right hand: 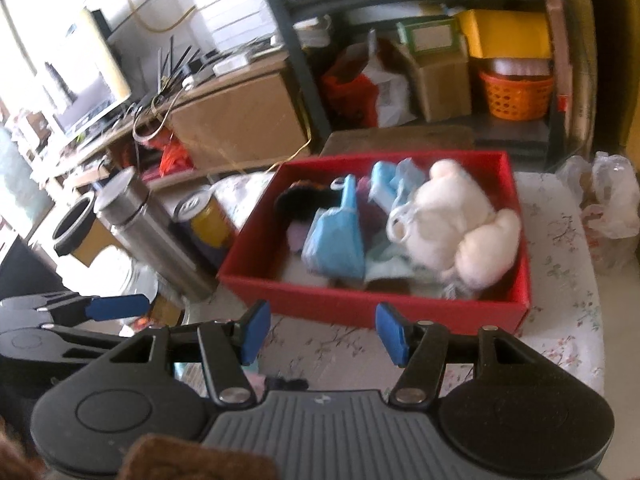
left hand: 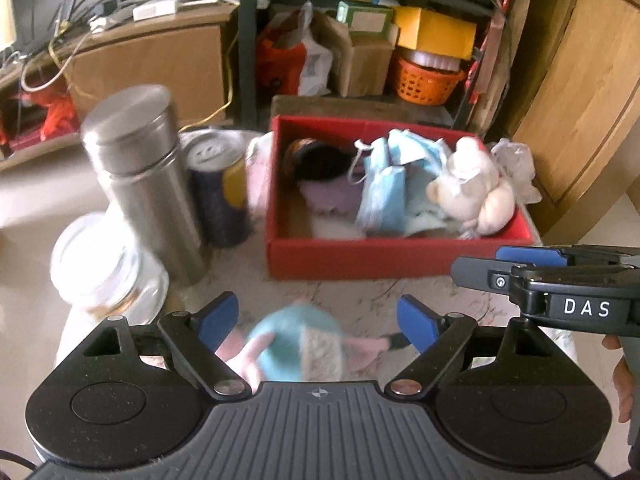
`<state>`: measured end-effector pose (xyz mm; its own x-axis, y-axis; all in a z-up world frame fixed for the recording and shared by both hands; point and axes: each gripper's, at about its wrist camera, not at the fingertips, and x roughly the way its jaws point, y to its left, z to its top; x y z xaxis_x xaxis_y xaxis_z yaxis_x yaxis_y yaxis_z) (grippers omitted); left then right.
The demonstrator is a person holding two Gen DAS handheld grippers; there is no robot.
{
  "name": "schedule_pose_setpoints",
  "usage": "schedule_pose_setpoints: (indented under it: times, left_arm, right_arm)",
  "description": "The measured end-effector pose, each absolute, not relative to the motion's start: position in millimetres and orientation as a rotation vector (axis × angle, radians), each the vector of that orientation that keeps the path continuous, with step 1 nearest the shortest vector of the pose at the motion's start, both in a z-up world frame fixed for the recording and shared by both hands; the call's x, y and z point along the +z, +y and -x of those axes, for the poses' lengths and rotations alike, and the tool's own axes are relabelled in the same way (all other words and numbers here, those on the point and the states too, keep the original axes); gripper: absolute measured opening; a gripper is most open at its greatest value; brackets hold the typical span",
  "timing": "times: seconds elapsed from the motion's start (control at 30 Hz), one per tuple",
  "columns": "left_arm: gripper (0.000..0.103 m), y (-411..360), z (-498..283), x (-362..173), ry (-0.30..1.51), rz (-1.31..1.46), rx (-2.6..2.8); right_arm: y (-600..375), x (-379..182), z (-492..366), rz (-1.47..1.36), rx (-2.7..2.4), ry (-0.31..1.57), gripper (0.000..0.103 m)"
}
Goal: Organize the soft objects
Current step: 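Move both tools down to the pink pig and teal plush toys, then close left tool on the pink pig plush while right tool grasps the teal plush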
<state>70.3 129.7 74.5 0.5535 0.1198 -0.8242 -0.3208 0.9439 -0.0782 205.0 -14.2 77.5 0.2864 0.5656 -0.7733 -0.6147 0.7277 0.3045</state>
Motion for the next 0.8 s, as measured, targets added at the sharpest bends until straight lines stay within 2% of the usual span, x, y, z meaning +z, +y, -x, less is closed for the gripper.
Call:
schedule_pose_setpoints:
  times: [0.33, 0.67, 0.8]
  left_arm:
    - [0.084, 155, -42, 64, 0.987, 0.287, 0.299]
    - [0.084, 186, -20, 63, 0.986, 0.384, 0.299]
    - [0.085, 192, -14, 53, 1.015, 0.365, 0.291]
  right_arm:
    - [14, 58, -175, 0.176, 0.889, 1.055, 0.031]
    - [54, 40, -161, 0.324, 1.035, 1.058, 0.037]
    - [73, 31, -153, 0.437, 1.109, 1.027, 0.048]
